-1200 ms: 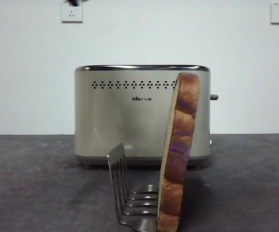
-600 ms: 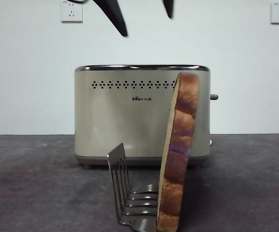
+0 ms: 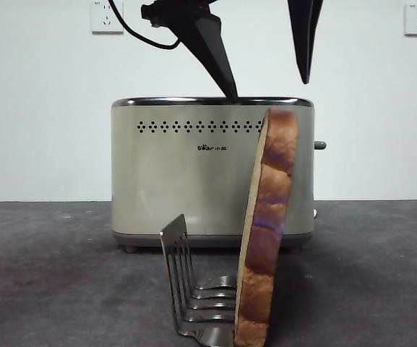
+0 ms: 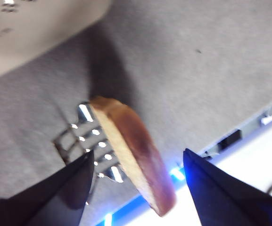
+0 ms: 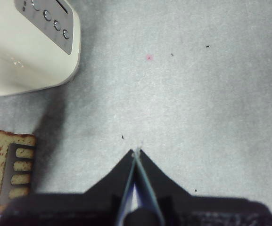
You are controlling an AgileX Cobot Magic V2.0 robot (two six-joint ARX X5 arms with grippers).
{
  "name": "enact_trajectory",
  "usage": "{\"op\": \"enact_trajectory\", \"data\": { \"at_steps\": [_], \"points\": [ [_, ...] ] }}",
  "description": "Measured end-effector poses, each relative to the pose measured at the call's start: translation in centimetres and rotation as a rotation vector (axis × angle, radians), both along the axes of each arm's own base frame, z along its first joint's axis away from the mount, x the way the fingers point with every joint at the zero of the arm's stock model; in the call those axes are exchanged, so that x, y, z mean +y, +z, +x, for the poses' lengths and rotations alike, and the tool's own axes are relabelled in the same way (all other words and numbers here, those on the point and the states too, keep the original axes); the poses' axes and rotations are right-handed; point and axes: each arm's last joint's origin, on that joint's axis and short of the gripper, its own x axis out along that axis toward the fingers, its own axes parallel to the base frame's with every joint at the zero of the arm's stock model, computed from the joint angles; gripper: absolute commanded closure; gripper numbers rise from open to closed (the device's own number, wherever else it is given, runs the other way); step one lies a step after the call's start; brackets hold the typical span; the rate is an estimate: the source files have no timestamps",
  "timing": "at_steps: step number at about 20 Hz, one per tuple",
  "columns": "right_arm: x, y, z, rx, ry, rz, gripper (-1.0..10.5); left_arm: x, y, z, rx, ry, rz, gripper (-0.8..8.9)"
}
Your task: Pick up a slice of bread from the rack,put the bread on the toaster,press the button
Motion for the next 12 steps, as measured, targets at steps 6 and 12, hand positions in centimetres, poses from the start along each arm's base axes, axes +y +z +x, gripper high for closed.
{"op": "enact_trajectory", "data": {
  "at_steps": [6,12],
  "points": [
    [0.0,0.0,0.0,0.0,0.001,-0.001,9.5,-1.0,-1.5,0.1,0.026,-0.003,0.034,4.96],
    [0.0,-0.2,-0.3,0.031,0.018,-0.014,9.5,-2.6,-4.8,0.5,0.118,-0.005,0.105,5.12]
  ]
}}
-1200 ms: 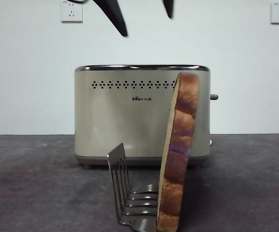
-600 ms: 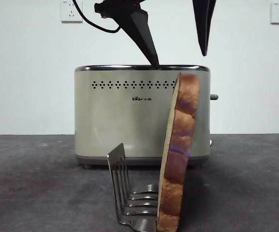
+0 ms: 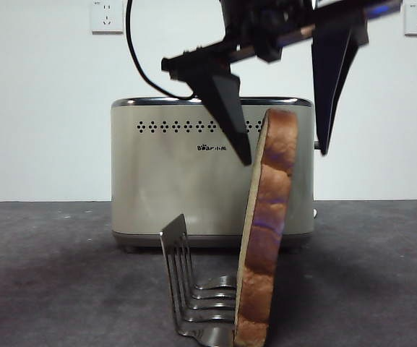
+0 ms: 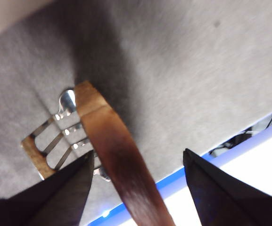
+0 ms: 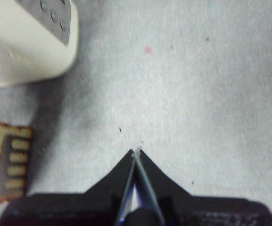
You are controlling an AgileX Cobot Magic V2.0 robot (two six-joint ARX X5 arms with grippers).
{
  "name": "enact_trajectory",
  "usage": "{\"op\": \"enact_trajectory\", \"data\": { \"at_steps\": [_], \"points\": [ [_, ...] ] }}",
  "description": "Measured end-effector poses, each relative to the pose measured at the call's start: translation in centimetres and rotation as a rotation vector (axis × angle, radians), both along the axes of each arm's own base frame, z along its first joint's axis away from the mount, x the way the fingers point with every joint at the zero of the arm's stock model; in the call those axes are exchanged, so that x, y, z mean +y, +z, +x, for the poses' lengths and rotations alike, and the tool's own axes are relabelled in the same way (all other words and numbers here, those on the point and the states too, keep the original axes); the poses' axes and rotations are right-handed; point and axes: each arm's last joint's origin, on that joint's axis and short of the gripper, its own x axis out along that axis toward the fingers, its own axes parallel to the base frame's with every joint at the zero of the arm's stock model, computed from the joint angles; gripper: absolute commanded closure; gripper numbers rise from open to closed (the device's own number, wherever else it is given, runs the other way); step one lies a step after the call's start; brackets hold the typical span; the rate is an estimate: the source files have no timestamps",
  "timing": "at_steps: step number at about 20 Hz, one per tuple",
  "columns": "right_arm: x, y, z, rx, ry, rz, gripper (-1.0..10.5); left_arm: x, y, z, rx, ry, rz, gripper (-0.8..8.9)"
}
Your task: Pick up a slice of bread from the rack,put the bread on the toaster,press the button
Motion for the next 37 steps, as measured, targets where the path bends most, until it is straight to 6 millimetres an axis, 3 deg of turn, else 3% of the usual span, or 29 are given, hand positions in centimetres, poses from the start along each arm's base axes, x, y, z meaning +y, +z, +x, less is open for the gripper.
{"op": "enact_trajectory", "data": {
  "at_steps": [3,4,15,24,27,32,37],
  "points": [
    [0.0,-0.1,-0.1,0.013,0.009,-0.007,9.5,0.2,0.0,0.1,0.006,0.005,0.01,7.4],
    [0.0,-0.1,-0.1,0.012,0.014,-0.011,9.5,0.2,0.0,0.1,0.007,0.005,0.011,7.58],
    [0.0,-0.1,-0.1,0.009,0.025,-0.019,9.5,0.9,0.3,-0.2,-0.005,0.016,0.078,7.58],
    [0.0,-0.1,-0.1,0.009,0.025,-0.019,9.5,4.2,6.3,-2.0,-0.133,-0.104,-0.04,7.58],
    [0.0,-0.1,-0.1,0.009,0.025,-0.019,9.5,6.1,9.1,-3.1,-0.215,-0.231,-0.088,7.56],
    [0.0,-0.2,0.2,0.027,0.025,-0.019,9.5,9.9,13.4,-5.4,-0.439,-0.656,-0.099,7.56],
    [0.0,-0.5,0.8,0.055,0.025,-0.018,9.5,12.2,15.9,-6.7,-0.704,-1.069,-0.002,7.59]
  ]
}}
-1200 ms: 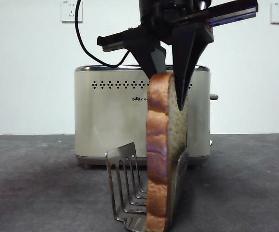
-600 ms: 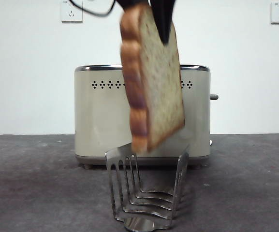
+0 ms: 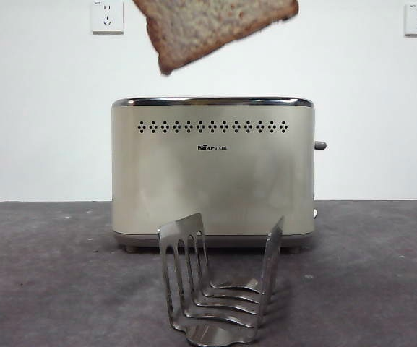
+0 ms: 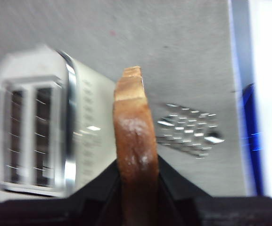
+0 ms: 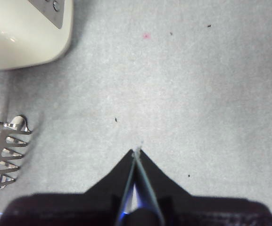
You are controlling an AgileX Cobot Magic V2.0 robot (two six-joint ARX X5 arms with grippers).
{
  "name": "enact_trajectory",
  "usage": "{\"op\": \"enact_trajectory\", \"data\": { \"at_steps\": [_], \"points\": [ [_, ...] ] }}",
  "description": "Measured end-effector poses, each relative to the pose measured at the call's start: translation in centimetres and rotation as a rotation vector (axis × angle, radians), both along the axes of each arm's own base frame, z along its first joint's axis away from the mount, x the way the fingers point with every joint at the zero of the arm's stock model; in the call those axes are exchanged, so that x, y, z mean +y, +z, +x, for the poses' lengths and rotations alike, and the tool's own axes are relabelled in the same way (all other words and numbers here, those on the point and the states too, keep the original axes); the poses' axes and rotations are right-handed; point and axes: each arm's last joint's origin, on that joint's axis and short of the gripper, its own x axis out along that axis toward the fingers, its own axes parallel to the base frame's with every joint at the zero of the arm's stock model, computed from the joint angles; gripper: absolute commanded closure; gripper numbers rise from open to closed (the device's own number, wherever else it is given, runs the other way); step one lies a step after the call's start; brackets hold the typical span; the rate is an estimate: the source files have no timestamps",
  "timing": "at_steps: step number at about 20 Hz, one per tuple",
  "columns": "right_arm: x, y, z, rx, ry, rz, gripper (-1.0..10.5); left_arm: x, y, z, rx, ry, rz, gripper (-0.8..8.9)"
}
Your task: Pick up a slice of bread from the rack,put the bread on the toaster,press the button
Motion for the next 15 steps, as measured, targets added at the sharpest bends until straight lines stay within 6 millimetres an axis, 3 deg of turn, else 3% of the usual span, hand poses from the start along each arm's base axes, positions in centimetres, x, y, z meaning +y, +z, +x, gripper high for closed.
{"op": "enact_trajectory", "data": {
  "at_steps": [2,6,11,15],
  "points": [
    [0.0,-0.1,0.3,0.013,0.0,0.0,9.5,0.0,0.5,0.4,-0.155,-0.031,0.051,8.25],
    [0.0,-0.3,0.6,0.032,0.0,0.0,9.5,0.7,1.0,2.3,-0.347,-0.019,0.152,8.25],
    [0.0,-0.3,1.0,0.019,0.0,0.0,9.5,1.8,1.7,4.7,-0.401,-0.037,0.114,8.26],
    [0.0,-0.3,1.2,0.018,0.0,0.0,9.5,2.6,3.6,6.1,-0.397,-0.04,0.043,8.26]
  ]
}}
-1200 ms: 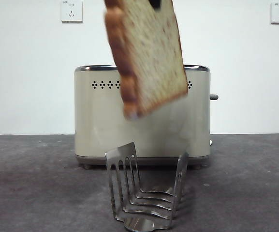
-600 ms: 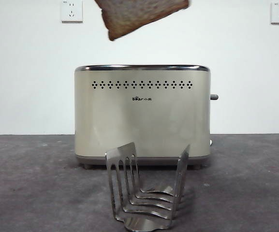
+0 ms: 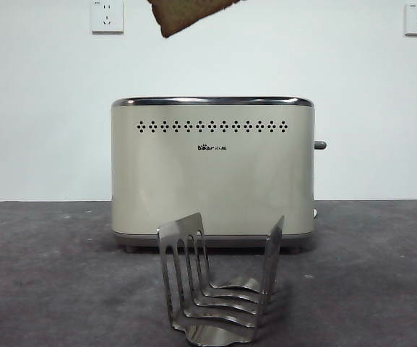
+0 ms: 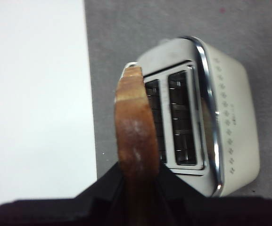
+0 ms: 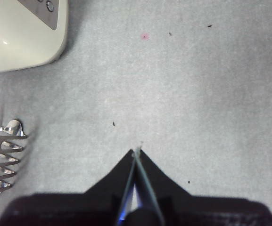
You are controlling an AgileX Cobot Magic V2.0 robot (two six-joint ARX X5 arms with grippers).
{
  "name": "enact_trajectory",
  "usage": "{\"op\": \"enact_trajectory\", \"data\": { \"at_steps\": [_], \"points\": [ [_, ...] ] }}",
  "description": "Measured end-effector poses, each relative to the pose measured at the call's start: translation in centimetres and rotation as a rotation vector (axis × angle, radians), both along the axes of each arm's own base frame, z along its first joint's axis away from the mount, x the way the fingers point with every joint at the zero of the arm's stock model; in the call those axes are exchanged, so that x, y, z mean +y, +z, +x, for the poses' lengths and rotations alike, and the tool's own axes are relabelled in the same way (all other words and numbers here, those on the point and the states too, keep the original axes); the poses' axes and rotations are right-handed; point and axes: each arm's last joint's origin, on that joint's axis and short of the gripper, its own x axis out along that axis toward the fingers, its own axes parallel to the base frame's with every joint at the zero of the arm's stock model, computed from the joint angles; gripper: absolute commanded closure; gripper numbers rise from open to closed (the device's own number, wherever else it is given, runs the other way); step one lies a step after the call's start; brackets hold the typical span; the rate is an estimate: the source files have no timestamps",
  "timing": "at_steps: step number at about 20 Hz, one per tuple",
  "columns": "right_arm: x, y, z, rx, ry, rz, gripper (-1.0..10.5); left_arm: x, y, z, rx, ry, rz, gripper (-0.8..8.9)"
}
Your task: Pick up a slice of bread from the rack,put the bread on the toaster,press the button
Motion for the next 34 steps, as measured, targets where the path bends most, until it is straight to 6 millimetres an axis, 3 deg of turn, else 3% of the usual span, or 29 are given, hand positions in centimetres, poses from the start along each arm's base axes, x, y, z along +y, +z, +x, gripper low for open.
{"op": "enact_trajectory", "data": {
  "at_steps": [4,8,13,24,34],
  "points": [
    [0.0,0.0,0.3,-0.004,0.0,0.0,9.5,-0.6,0.3,1.5,0.113,-0.006,0.069,8.26],
    [0.0,0.0,0.3,-0.003,0.0,0.0,9.5,-2.7,-1.3,4.1,0.204,0.017,0.09,8.26],
    [0.0,0.0,0.3,-0.003,0.0,0.0,9.5,-3.5,-3.2,6.3,0.307,0.031,0.062,8.26],
    [0.0,0.0,0.3,-0.004,0.0,-0.001,9.5,-4.2,-5.1,8.4,0.361,0.07,0.086,8.25],
    [-0.1,0.0,0.3,-0.004,-0.023,-0.035,9.5,-5.9,-8.3,10.7,0.395,0.072,0.164,8.25]
  ]
}}
